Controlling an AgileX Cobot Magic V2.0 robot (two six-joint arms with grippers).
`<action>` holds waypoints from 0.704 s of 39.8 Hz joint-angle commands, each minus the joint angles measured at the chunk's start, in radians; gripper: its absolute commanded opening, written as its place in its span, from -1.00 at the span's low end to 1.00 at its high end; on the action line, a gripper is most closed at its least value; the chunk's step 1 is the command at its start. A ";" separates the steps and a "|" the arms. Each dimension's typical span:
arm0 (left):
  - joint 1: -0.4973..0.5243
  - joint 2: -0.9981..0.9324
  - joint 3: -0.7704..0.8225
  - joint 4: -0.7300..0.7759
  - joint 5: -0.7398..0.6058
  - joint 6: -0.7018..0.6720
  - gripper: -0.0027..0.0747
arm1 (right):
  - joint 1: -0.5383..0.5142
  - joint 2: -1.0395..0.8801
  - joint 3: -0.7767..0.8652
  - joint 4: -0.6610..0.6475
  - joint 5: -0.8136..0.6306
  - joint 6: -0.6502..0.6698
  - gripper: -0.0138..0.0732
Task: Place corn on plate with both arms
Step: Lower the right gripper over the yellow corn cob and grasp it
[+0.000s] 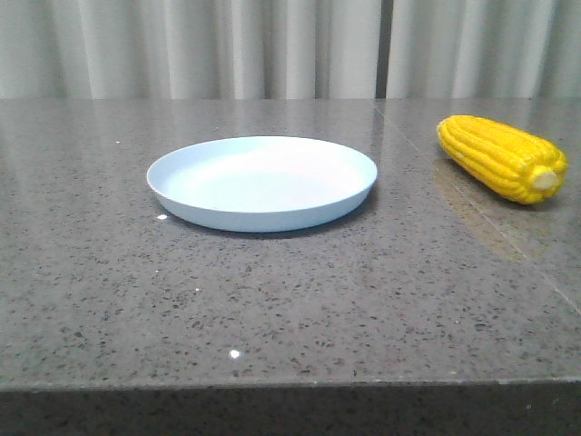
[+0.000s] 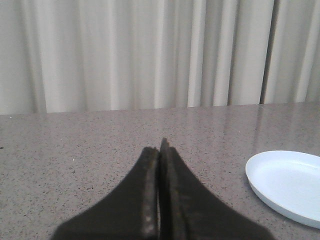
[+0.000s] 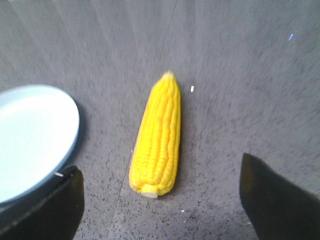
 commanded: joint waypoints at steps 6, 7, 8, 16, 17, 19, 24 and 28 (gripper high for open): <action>-0.003 0.013 -0.026 -0.003 -0.075 -0.012 -0.98 | -0.002 0.298 -0.192 0.019 0.022 -0.007 0.80; -0.003 0.013 -0.026 -0.003 -0.075 -0.012 -0.98 | -0.002 0.331 -0.205 0.019 0.024 -0.007 0.80; -0.003 0.013 -0.026 -0.003 -0.075 -0.012 -0.98 | 0.000 0.354 -0.222 0.019 0.029 -0.007 0.80; -0.003 0.013 -0.026 -0.003 -0.075 -0.012 -0.98 | 0.043 0.528 -0.316 0.021 0.026 -0.007 0.80; -0.003 0.013 -0.026 -0.003 -0.075 -0.012 -0.98 | 0.051 0.543 -0.327 0.021 0.025 -0.007 0.80; -0.003 0.013 -0.026 -0.003 -0.075 -0.012 -0.98 | 0.060 0.583 -0.344 0.021 0.025 -0.007 0.80; -0.003 0.013 -0.026 -0.003 -0.075 -0.012 -0.98 | 0.060 0.644 -0.370 0.021 0.026 -0.007 0.79; -0.003 0.013 -0.026 -0.003 -0.075 -0.012 -0.98 | 0.059 0.663 -0.373 0.021 0.026 -0.007 0.63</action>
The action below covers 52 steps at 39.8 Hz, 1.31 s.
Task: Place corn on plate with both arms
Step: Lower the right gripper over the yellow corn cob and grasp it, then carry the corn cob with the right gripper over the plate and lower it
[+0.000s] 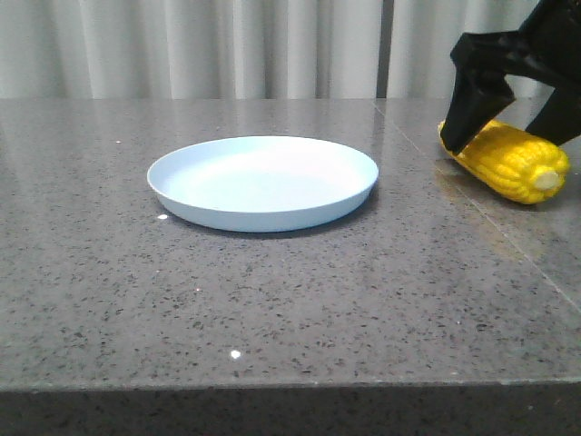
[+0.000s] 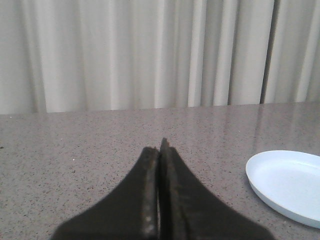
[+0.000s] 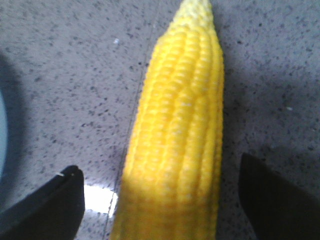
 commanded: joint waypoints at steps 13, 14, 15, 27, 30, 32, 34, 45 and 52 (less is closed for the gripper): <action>-0.003 0.013 -0.026 -0.003 -0.075 -0.012 -0.98 | -0.003 -0.029 -0.043 0.017 -0.025 -0.007 -0.61; -0.003 0.013 -0.026 -0.003 -0.075 -0.012 -0.98 | -0.003 -0.034 -0.043 0.017 -0.016 -0.007 -0.63; -0.003 0.013 -0.026 -0.003 -0.075 -0.012 -0.98 | -0.003 -0.038 -0.043 0.017 -0.007 -0.007 -0.62; -0.003 0.013 -0.026 -0.003 -0.075 -0.012 -0.98 | 0.067 -0.114 -0.070 -0.082 0.049 0.153 -0.62; -0.003 0.013 -0.026 -0.003 -0.075 -0.012 -0.98 | 0.127 -0.111 -0.107 -0.184 0.091 0.248 -0.62; -0.003 0.013 -0.026 -0.003 -0.075 -0.012 -0.98 | 0.173 -0.107 -0.136 -0.270 0.116 0.320 -0.62; -0.003 0.013 -0.026 -0.003 -0.075 -0.012 -0.98 | 0.220 -0.101 -0.168 -0.331 0.139 0.409 -0.62; -0.003 0.013 -0.026 -0.003 -0.075 -0.012 -0.98 | 0.453 0.019 -0.359 -0.469 0.218 0.668 -0.62; -0.003 0.013 -0.026 -0.003 -0.075 -0.012 -0.98 | 0.532 0.154 -0.492 -0.480 0.263 0.736 -0.62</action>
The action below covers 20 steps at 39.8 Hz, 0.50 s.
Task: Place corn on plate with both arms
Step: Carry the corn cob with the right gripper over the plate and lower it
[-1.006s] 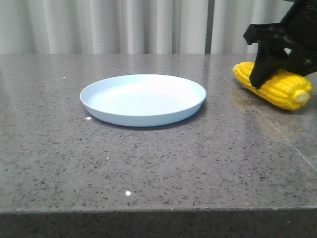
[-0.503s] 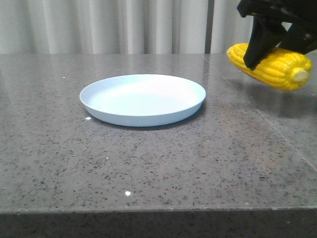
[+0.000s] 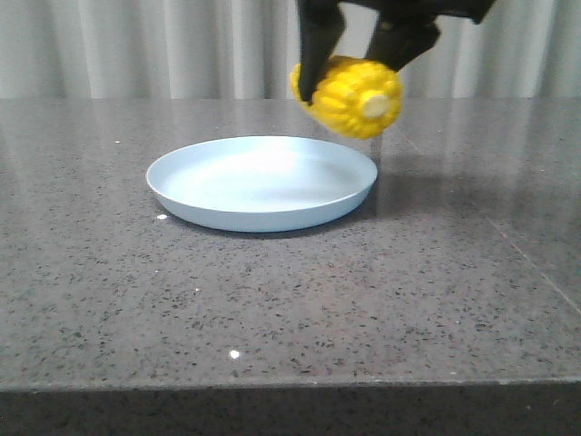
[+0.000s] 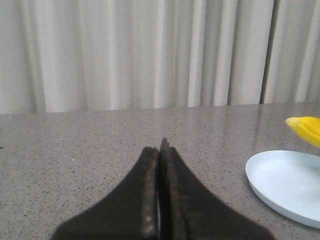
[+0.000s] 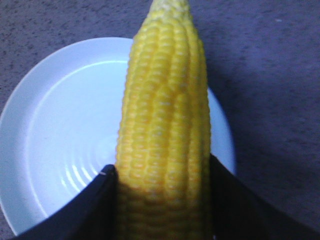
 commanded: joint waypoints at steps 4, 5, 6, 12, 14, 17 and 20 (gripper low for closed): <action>-0.003 0.013 -0.026 -0.003 -0.075 -0.012 -0.98 | 0.035 0.051 -0.108 -0.033 -0.016 0.116 -0.62; -0.003 0.013 -0.026 -0.003 -0.075 -0.012 -0.98 | 0.035 0.057 -0.108 -0.033 -0.018 0.137 -0.62; -0.003 0.013 -0.026 -0.003 -0.075 -0.012 -0.98 | 0.035 0.063 -0.108 -0.033 -0.018 0.151 -0.62; -0.003 0.013 -0.026 -0.003 -0.075 -0.012 -0.98 | 0.035 0.092 -0.108 -0.033 0.013 0.183 -0.62; -0.003 0.013 -0.026 -0.003 -0.075 -0.012 -0.98 | 0.035 0.100 -0.108 -0.033 0.034 0.188 -0.62; -0.003 0.013 -0.026 -0.003 -0.075 -0.012 -0.98 | 0.035 0.109 -0.108 -0.029 0.058 0.190 -0.52; -0.003 0.013 -0.026 -0.003 -0.075 -0.012 -0.98 | 0.036 0.109 -0.108 -0.025 0.062 0.190 -0.32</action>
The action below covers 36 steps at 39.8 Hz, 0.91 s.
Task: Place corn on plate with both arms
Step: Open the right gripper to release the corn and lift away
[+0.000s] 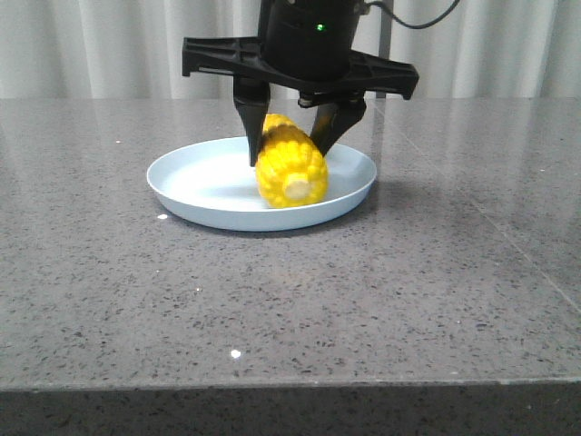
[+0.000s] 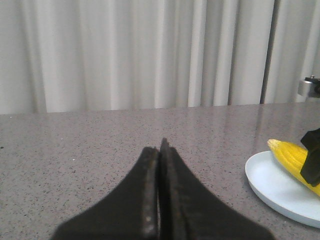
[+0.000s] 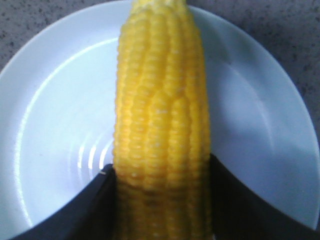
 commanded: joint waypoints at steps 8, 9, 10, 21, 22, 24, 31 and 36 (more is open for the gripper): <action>-0.003 0.013 -0.026 -0.003 -0.075 -0.012 -0.98 | 0.000 -0.071 -0.035 0.022 -0.002 0.011 0.58; -0.003 0.013 -0.026 -0.003 -0.075 -0.012 -0.98 | 0.000 -0.076 -0.035 0.020 -0.002 0.011 0.66; -0.003 0.013 -0.026 -0.003 -0.075 -0.012 -0.98 | 0.000 -0.084 -0.038 0.019 -0.003 0.011 0.76; -0.003 0.013 -0.026 -0.003 -0.075 -0.012 -0.98 | -0.120 -0.187 -0.104 0.003 0.022 -0.009 0.80; -0.003 0.013 -0.026 -0.003 -0.075 -0.012 -0.98 | -0.139 -0.194 -0.104 0.003 0.030 -0.021 0.80; -0.003 0.013 -0.026 -0.003 -0.075 -0.012 -0.98 | -0.172 -0.212 -0.104 0.003 0.048 -0.055 0.80; -0.003 0.013 -0.026 -0.003 -0.075 -0.012 -0.98 | -0.291 -0.261 -0.104 0.008 0.151 -0.191 0.47; -0.003 0.013 -0.026 -0.003 -0.075 -0.012 -0.98 | -0.387 -0.292 -0.101 0.050 0.195 -0.280 -0.05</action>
